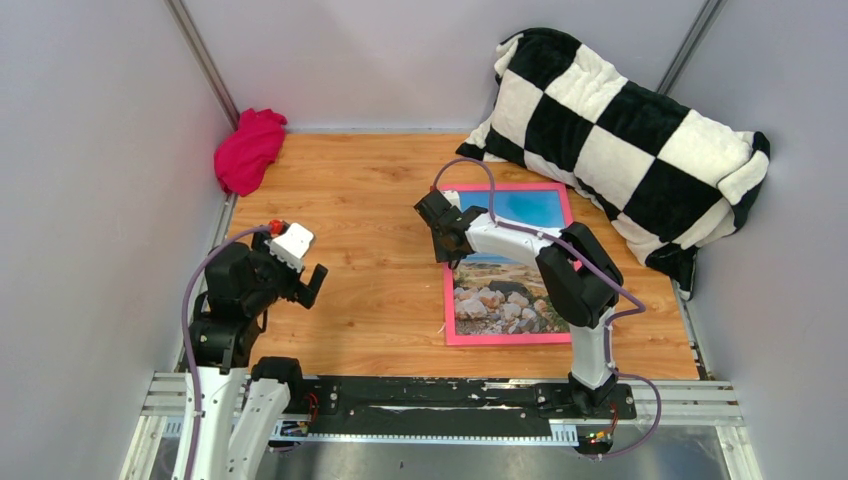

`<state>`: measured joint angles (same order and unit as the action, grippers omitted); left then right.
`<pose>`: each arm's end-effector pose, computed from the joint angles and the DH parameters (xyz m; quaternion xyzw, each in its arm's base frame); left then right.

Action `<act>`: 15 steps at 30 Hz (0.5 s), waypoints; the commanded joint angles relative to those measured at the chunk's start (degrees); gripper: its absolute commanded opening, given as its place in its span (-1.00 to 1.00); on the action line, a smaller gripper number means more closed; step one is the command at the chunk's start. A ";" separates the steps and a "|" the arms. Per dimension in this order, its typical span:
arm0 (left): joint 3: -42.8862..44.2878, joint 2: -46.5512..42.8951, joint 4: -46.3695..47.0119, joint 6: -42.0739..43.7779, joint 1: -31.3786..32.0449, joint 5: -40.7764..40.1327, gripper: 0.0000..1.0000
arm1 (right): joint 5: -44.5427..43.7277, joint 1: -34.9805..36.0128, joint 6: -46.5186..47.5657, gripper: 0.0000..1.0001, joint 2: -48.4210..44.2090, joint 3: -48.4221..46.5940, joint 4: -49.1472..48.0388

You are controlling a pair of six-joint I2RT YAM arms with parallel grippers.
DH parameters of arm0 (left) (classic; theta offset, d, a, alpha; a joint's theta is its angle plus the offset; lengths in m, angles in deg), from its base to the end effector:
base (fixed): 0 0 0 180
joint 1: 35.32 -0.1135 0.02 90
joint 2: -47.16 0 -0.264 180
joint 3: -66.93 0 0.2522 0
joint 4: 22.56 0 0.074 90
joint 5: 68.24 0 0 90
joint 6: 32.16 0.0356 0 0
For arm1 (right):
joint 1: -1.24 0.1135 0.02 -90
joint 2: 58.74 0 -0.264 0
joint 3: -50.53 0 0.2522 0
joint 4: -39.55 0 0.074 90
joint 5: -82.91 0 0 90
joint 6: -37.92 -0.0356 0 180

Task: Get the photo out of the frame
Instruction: Turn over the photo frame at the center of the board.

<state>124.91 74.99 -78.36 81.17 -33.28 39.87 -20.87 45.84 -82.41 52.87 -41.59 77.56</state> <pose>0.1014 -0.0147 0.3167 0.2653 0.7971 -0.0338 0.5414 0.3002 0.2842 0.1832 -0.0851 0.9499 0.0776 0.2906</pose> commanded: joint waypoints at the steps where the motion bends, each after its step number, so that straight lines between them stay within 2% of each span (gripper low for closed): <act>1: 1.56 4.81 1.00 -1.10 0.95 1.73 1.00 | 1.32 -1.08 -0.18 -0.95 0.79 1.07 0.44; 4: 4.65 10.97 2.35 -3.52 0.94 2.61 1.00 | 2.30 -1.66 0.44 -0.99 -0.73 0.34 0.60; 8: 6.85 19.25 8.45 -11.57 1.20 5.09 1.00 | 3.02 -2.03 1.40 -1.00 -3.43 -1.08 0.89; 13: 1.08 22.03 23.57 -19.04 2.69 6.89 1.00 | 5.98 -2.84 2.81 -0.99 -6.46 -3.05 0.88; 15: 0.24 25.86 28.89 -22.31 3.05 8.11 1.00 | 6.51 -3.17 3.00 -0.99 -7.60 -3.51 0.88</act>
<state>127.51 97.02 -63.30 67.29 -30.96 44.57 -16.48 43.77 -81.77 50.51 -41.75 78.72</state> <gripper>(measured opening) 0.997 0.269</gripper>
